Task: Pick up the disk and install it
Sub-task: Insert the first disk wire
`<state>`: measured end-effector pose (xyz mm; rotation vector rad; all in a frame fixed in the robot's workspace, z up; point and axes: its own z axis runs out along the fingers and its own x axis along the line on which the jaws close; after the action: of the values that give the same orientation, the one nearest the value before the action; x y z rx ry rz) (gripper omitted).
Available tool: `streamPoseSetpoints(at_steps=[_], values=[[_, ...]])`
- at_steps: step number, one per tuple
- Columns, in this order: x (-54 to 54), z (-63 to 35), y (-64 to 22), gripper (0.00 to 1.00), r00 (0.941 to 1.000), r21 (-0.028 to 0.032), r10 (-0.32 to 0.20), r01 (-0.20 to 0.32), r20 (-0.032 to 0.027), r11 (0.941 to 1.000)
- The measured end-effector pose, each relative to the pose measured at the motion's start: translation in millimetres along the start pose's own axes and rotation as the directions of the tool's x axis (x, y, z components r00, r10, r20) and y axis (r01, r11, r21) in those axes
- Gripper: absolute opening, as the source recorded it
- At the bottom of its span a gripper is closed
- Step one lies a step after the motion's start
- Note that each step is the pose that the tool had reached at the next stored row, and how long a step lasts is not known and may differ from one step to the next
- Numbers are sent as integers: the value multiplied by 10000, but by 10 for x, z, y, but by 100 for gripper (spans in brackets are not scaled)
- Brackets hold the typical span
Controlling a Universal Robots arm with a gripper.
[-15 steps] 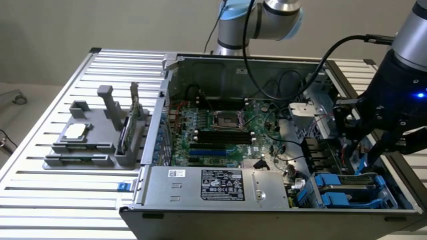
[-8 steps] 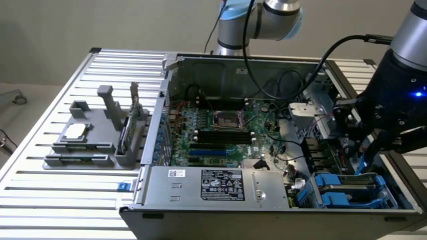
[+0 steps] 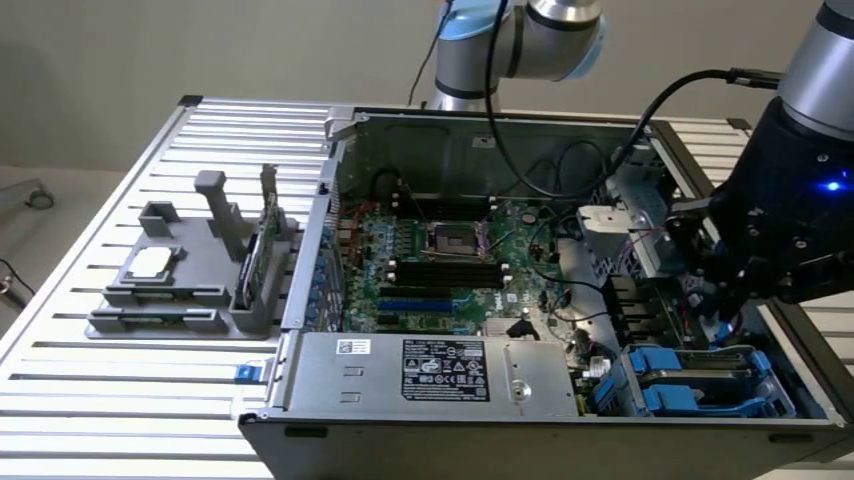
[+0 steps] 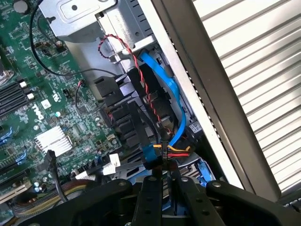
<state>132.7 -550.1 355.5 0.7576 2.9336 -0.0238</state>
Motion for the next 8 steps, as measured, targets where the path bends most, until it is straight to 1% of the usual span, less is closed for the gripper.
streamPoseSetpoints(at_steps=[3, 8], values=[[30, -29, -5, 17, 10000, 8, -2, 2, 6, 10000], [68, -155, -16, 17, 10000, 41, -5, 5, 35, 10000]])
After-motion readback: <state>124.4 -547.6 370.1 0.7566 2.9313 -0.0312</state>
